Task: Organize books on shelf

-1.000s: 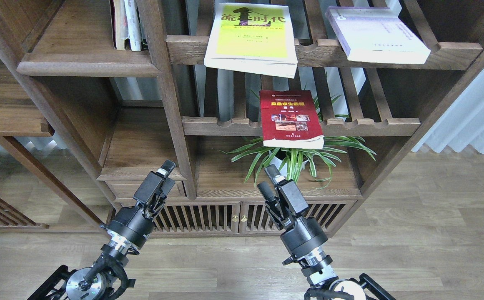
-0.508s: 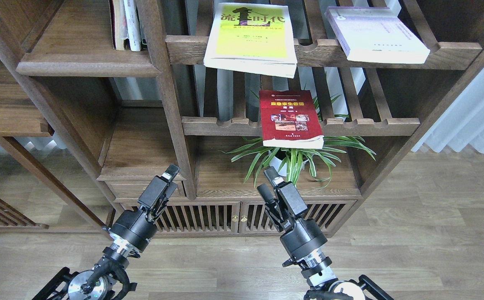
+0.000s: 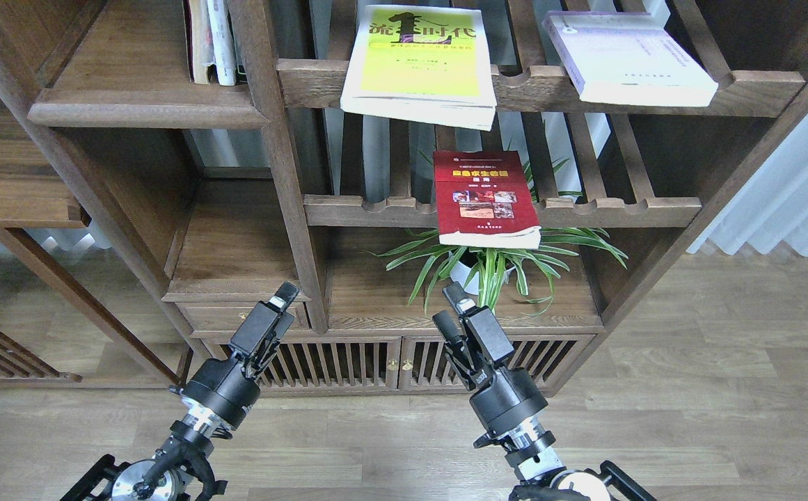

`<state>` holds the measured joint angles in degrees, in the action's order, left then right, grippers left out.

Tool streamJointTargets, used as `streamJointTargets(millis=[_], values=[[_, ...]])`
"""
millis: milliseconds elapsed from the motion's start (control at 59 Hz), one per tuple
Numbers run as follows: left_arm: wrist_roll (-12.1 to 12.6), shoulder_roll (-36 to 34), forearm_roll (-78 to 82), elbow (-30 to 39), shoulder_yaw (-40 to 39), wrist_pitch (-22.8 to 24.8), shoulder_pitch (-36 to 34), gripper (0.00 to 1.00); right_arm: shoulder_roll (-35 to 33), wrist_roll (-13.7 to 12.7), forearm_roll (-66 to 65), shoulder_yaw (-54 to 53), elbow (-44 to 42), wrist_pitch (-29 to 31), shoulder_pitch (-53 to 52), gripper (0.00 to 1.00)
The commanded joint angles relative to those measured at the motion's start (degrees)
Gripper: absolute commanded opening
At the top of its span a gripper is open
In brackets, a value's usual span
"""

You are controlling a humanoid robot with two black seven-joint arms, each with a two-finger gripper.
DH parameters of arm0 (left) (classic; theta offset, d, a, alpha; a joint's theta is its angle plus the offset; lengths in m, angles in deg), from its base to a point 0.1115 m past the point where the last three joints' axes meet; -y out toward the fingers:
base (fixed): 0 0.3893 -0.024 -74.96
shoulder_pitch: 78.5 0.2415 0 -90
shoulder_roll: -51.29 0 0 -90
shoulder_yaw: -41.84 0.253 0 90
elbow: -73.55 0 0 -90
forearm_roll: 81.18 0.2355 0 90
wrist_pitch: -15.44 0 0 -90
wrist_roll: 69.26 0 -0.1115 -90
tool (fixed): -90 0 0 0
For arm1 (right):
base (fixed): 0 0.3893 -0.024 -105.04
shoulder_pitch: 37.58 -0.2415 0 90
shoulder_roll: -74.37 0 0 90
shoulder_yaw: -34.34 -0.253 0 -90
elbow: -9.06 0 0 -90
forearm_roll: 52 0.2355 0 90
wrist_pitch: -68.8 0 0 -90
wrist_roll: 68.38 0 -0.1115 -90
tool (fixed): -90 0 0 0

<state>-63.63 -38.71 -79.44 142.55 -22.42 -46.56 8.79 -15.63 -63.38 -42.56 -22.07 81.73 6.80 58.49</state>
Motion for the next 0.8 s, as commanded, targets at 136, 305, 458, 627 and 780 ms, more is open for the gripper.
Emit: streamJointTargets(millis=[136,305,458,627,780], values=[[0.00,0.00,0.37,0.00,0.02,0.00,0.08,1.00,0.00,0.19,0.05,-0.20,-2.00,0.00,-0.09,0.99],[0.00,0.00,0.63,0.00,0.02,0.00,-0.01,1.00,0.00,0.19,0.23,0.59,-2.27,0.00,0.00,0.99],[0.00,0.00,0.63,0.09,0.02,0.00,-0.01,1.00,0.00,-0.07,0.14,1.65,-2.53,0.00,0.00,0.99],[0.00,0.00,0.72,0.00,0.02,0.00,-0.01,1.00,0.00,-0.25,0.14,1.74,-2.53,0.00,0.00,0.99],[0.00,0.00,0.72,0.00,0.02,0.00,-0.10,1.00,0.00,-0.25,0.14,1.74,-2.53,0.00,0.00,0.99]])
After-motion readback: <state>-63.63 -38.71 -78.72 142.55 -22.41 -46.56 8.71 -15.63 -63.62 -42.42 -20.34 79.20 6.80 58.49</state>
